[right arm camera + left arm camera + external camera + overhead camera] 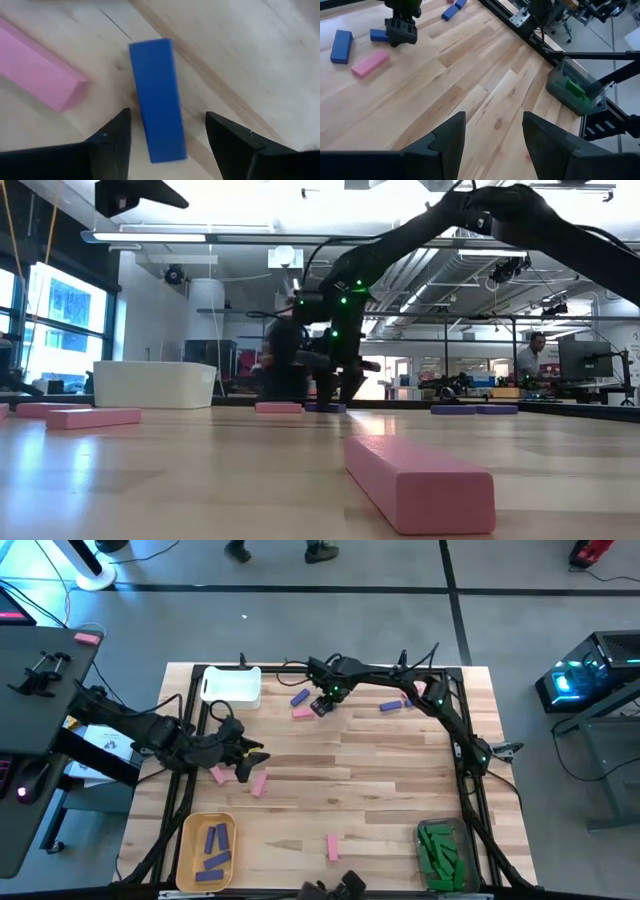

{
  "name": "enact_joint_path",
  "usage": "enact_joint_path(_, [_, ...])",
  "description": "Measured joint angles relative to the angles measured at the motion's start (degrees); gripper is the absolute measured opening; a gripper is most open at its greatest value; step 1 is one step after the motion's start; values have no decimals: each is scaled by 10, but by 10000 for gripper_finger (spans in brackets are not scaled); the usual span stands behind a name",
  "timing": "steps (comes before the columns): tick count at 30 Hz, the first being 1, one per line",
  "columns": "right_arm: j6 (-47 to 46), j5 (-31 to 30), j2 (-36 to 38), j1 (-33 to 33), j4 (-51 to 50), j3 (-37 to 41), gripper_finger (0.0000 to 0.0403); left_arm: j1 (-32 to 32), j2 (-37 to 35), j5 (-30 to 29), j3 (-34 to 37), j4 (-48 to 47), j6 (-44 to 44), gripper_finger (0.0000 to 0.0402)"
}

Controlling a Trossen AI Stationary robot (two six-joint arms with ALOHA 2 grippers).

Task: Sort blocks
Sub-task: Put the blue wooden block into the yellow bin

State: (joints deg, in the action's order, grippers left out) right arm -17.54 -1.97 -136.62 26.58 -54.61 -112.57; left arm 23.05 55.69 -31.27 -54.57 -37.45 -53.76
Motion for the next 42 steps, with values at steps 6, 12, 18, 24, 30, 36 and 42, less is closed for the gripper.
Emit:
enact_joint_path(6, [32,9,0,1,4,11,174,0,0,0,0,19,20,184])
enact_joint_path(12, [61,31,3,10,-37,11,21,0,-4,7,0,112,120,184])
enact_joint_path(18, [100,29,69,17,-84,19,10,0,-12,6,0,129,231,184])
enact_joint_path(24, [130,151,202,2,-107,14,7,-34,16,-15,0,125,436,184])
enact_joint_path(30, [94,298,285,-73,-112,13,4,-76,101,-19,0,224,738,184])
enact_joint_path(36, [57,306,289,-159,-146,15,3,-85,188,-14,0,349,937,184])
enact_joint_path(42, [17,301,290,-197,-146,15,2,-85,231,44,0,374,949,184])
